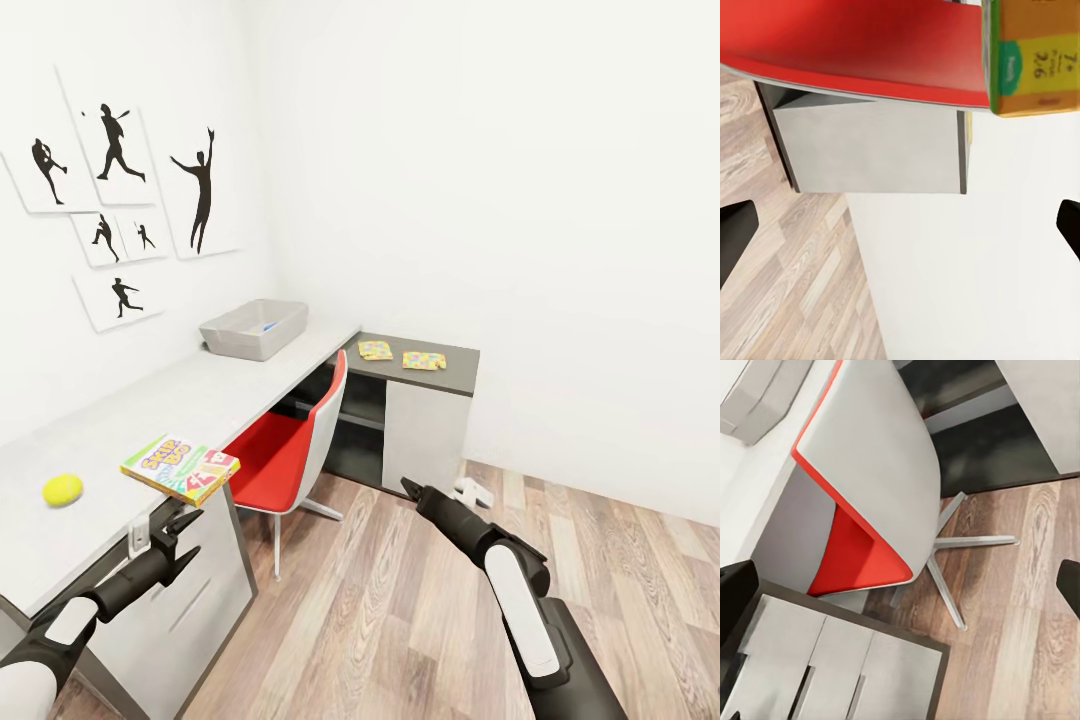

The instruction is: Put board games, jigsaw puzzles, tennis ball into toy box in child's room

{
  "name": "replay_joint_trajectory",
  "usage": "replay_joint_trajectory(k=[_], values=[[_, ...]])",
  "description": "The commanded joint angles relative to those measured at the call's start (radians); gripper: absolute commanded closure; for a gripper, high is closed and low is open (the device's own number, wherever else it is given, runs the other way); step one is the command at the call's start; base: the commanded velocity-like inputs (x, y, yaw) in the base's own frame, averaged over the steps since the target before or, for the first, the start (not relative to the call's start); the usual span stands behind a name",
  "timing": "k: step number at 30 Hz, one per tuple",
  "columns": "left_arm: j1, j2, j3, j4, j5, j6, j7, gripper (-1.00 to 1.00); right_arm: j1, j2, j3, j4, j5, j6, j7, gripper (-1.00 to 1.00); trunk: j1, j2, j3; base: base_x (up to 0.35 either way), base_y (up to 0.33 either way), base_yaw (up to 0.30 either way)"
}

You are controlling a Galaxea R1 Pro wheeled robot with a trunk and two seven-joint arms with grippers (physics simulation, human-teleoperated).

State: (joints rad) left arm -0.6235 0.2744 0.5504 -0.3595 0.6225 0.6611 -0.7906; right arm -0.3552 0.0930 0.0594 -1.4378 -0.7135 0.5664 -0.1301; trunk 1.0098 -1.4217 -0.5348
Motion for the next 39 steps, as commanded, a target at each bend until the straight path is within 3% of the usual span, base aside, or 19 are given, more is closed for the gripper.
replay_joint_trajectory(k=[1,8,16,29,39], values=[[-0.001,0.0,0.003,0.001,0.002,0.006,-0.002,-1.0,-0.001,0.0,0.0,-0.001,-0.011,0.003,-0.009,-1.0,0.0,-0.001,-0.001,0.0,0.0,0.0],[-0.001,0.0,0.003,0.001,0.001,0.007,-0.001,-1.0,-0.001,-0.001,0.0,-0.001,-0.011,0.003,-0.009,-1.0,-0.023,0.041,0.018,0.0,0.0,0.0],[-0.001,0.0,0.003,0.002,0.002,0.006,-0.001,-1.0,-0.001,0.0,0.0,-0.001,-0.011,0.003,-0.009,-1.0,-0.023,0.041,0.018,0.0,0.0,0.0],[-0.001,0.002,0.003,0.001,0.002,0.006,-0.002,-1.0,-0.001,0.001,0.002,-0.001,-0.012,0.003,-0.009,-1.0,-0.073,0.132,0.059,0.0,0.0,0.0],[-0.001,0.0,0.003,0.001,0.003,0.005,-0.002,-1.0,-0.001,0.001,0.005,-0.001,-0.012,0.003,-0.009,-1.0,-0.073,0.132,0.059,0.0,0.0,0.0]])
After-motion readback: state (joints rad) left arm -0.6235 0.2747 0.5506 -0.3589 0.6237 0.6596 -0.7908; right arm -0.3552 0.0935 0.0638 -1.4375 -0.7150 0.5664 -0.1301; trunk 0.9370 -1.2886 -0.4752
